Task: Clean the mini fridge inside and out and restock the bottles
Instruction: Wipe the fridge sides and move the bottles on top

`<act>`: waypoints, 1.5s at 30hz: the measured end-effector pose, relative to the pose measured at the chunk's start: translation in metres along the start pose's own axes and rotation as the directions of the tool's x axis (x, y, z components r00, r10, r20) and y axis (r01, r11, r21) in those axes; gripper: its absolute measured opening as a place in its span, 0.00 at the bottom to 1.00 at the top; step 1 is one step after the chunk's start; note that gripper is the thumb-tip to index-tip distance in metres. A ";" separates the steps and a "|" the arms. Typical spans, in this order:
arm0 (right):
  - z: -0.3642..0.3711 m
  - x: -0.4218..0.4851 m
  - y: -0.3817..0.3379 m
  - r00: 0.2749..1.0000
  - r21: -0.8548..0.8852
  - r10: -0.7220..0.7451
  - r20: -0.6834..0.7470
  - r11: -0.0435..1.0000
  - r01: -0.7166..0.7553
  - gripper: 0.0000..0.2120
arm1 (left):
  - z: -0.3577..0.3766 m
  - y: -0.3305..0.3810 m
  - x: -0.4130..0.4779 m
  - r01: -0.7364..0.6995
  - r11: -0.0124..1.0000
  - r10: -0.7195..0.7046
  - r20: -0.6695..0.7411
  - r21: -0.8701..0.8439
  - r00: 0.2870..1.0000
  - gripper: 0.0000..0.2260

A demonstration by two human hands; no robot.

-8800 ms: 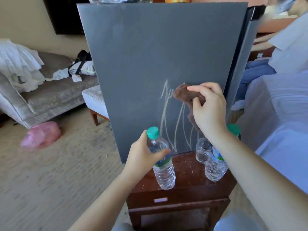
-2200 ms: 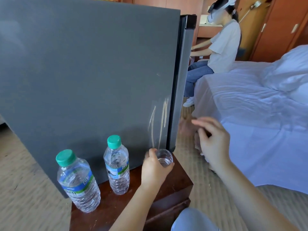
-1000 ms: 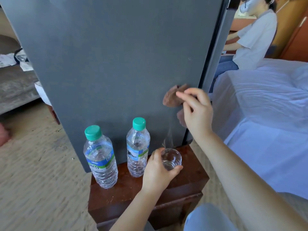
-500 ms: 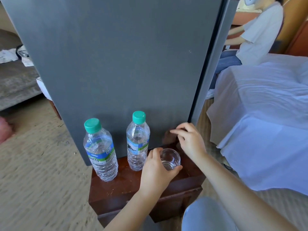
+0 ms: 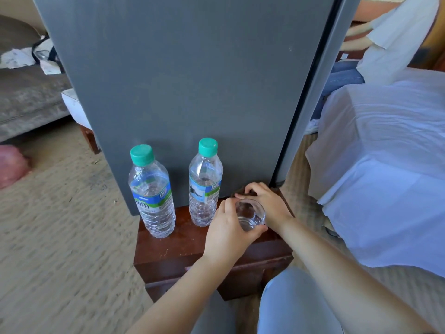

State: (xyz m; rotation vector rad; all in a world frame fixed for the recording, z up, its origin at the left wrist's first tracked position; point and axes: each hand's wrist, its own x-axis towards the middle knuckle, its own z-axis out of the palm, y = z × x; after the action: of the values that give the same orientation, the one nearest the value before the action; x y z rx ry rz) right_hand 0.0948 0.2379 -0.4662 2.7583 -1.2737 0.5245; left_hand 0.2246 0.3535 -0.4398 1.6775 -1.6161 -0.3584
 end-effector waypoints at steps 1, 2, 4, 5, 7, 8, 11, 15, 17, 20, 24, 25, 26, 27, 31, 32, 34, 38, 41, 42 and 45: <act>0.001 0.000 0.003 1.000 0.008 0.013 0.022 1.000 -0.013 0.12 | 0.000 -0.001 0.001 -0.004 1.000 0.004 -0.004 0.001 1.000 0.34; -0.001 0.000 0.007 0.997 0.033 0.062 0.048 0.997 -0.064 0.09 | 0.001 -0.001 0.001 -0.008 1.000 0.008 -0.006 0.000 1.000 0.35; 0.000 -0.006 0.023 0.998 -0.064 0.065 -0.014 0.996 -0.066 0.14 | 0.000 -0.001 0.002 -0.016 1.000 0.016 0.000 -0.008 1.000 0.35; -0.001 -0.011 0.037 0.997 -0.130 0.058 -0.053 0.989 -0.064 0.20 | 0.001 -0.002 0.002 -0.016 1.000 0.016 0.001 -0.011 1.000 0.35; -0.009 -0.021 0.067 0.974 -0.179 0.225 -0.026 0.958 -0.226 0.25 | 0.002 -0.003 0.000 -0.012 1.000 0.012 -0.004 -0.022 1.000 0.35; -0.014 -0.026 0.079 0.945 -0.152 0.324 0.030 0.936 -0.316 0.26 | 0.003 -0.003 -0.001 -0.010 0.999 0.009 -0.008 -0.032 1.000 0.36; -0.017 -0.031 0.087 0.897 0.024 0.442 -0.026 0.897 -0.442 0.23 | 0.004 -0.004 -0.001 -0.007 0.999 0.006 -0.018 -0.044 1.000 0.36; 0.003 -0.023 0.051 0.844 0.215 0.507 -0.175 0.856 -0.470 0.16 | 0.007 -0.004 0.002 -0.011 0.999 0.009 -0.035 -0.046 0.999 0.36; 0.011 -0.011 0.027 0.832 0.242 0.523 -0.184 0.845 -0.477 0.16 | 0.008 -0.004 0.003 -0.012 0.999 0.010 -0.052 -0.039 0.999 0.36; 0.010 0.000 0.001 0.933 0.257 0.359 -0.034 0.905 -0.339 0.13 | 0.010 -0.007 0.003 -0.023 0.999 0.022 -0.076 -0.022 0.997 0.35; -0.007 0.002 0.002 0.973 0.110 0.143 0.184 0.980 -0.164 0.16 | 0.011 -0.009 0.004 -0.031 1.000 0.031 -0.069 -0.003 0.997 0.35; -0.008 0.001 0.007 0.975 0.045 0.118 0.188 0.991 -0.129 0.17 | 0.011 -0.009 0.004 -0.032 0.999 0.032 -0.069 0.000 0.997 0.35; -0.008 0.000 0.013 0.976 -0.013 0.116 0.186 0.993 -0.116 0.17 | 0.010 -0.008 0.005 -0.035 0.999 0.035 -0.070 0.002 0.997 0.35; -0.007 -0.001 0.018 0.978 -0.057 0.124 0.166 0.992 -0.116 0.17 | 0.010 -0.008 0.005 -0.038 0.999 0.038 -0.073 0.001 0.997 0.36; 0.001 -0.003 0.020 0.978 -0.091 0.167 0.127 0.984 -0.156 0.18 | 0.010 -0.008 0.005 -0.035 0.999 0.035 -0.051 -0.005 0.998 0.36; 0.004 -0.005 0.017 0.978 -0.076 0.182 0.105 0.982 -0.174 0.17 | 0.009 -0.008 0.004 -0.038 0.999 0.037 -0.042 -0.005 0.998 0.36; 0.007 -0.011 0.026 0.962 -0.046 0.269 0.038 0.962 -0.268 0.18 | 0.007 -0.008 0.004 -0.033 0.999 0.033 -0.011 -0.012 0.999 0.37; -0.001 -0.034 0.071 0.816 0.062 0.571 0.086 0.815 -0.576 0.21 | 0.007 -0.008 0.008 -0.011 0.999 0.011 0.015 -0.043 1.000 0.37; -0.003 -0.044 0.062 0.820 0.229 0.570 0.051 0.793 -0.565 0.20 | 0.011 -0.008 0.013 0.012 0.997 -0.011 0.008 -0.070 1.000 0.37; -0.001 -0.048 0.053 0.843 0.241 0.538 0.025 0.815 -0.527 0.20 | 0.013 -0.008 0.016 0.027 0.996 -0.027 0.003 -0.087 1.000 0.37; -0.004 -0.069 0.028 0.910 0.207 0.414 -0.028 0.893 -0.400 0.21 | 0.018 -0.004 0.030 0.037 0.995 -0.043 -0.059 -0.097 0.997 0.37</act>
State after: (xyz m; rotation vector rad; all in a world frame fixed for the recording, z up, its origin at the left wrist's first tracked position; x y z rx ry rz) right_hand 0.0309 0.2705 -0.4872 2.5850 -1.8913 0.8082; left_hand 0.2197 0.3191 -0.4453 1.6345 -1.4997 -0.3944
